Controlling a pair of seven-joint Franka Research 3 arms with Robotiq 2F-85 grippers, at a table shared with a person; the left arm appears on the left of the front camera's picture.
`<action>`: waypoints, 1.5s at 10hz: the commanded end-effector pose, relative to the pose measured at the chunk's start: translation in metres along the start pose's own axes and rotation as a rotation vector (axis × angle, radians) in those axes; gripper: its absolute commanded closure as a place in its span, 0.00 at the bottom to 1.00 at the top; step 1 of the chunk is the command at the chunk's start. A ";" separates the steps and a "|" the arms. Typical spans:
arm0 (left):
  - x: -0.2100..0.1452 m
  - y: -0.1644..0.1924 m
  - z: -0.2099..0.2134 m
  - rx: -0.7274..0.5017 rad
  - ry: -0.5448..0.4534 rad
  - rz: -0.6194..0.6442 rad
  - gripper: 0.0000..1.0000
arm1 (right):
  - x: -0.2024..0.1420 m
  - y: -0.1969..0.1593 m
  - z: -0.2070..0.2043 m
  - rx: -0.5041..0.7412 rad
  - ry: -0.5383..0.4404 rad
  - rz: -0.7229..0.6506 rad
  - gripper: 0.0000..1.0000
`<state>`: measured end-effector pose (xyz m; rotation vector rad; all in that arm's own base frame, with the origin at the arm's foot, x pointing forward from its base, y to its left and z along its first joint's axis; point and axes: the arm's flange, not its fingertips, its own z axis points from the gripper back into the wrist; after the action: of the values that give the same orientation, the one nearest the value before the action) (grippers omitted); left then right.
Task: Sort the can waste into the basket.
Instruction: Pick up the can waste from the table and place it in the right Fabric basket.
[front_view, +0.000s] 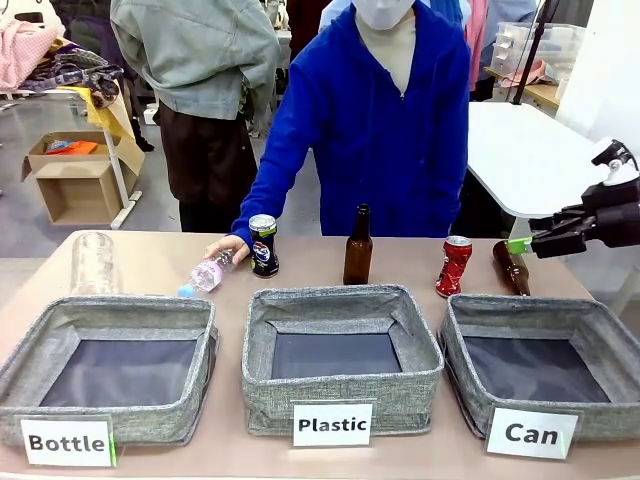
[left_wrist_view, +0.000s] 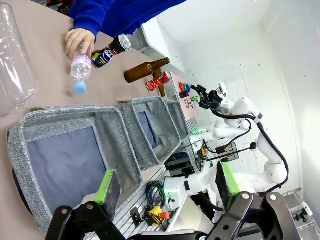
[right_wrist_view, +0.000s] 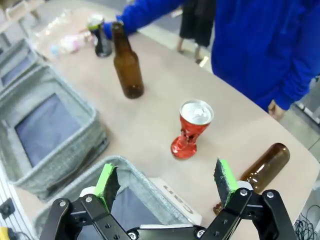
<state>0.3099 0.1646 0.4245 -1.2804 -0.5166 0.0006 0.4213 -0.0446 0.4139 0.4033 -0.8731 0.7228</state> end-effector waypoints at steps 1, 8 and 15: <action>-0.001 0.000 0.003 -0.008 0.008 -0.023 0.00 | -0.012 -0.034 -0.027 0.008 0.014 0.084 0.00; -0.001 0.000 0.003 -0.008 0.008 -0.023 0.00 | -0.043 -0.069 -0.107 0.065 -0.007 0.097 0.00; -0.001 0.000 0.003 -0.008 0.008 -0.023 0.00 | -0.054 -0.066 -0.170 0.082 -0.116 0.045 0.00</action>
<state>0.3098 0.1648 0.4242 -1.2812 -0.5163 0.0009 0.5333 -0.0147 0.2785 0.5118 -0.8899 0.7789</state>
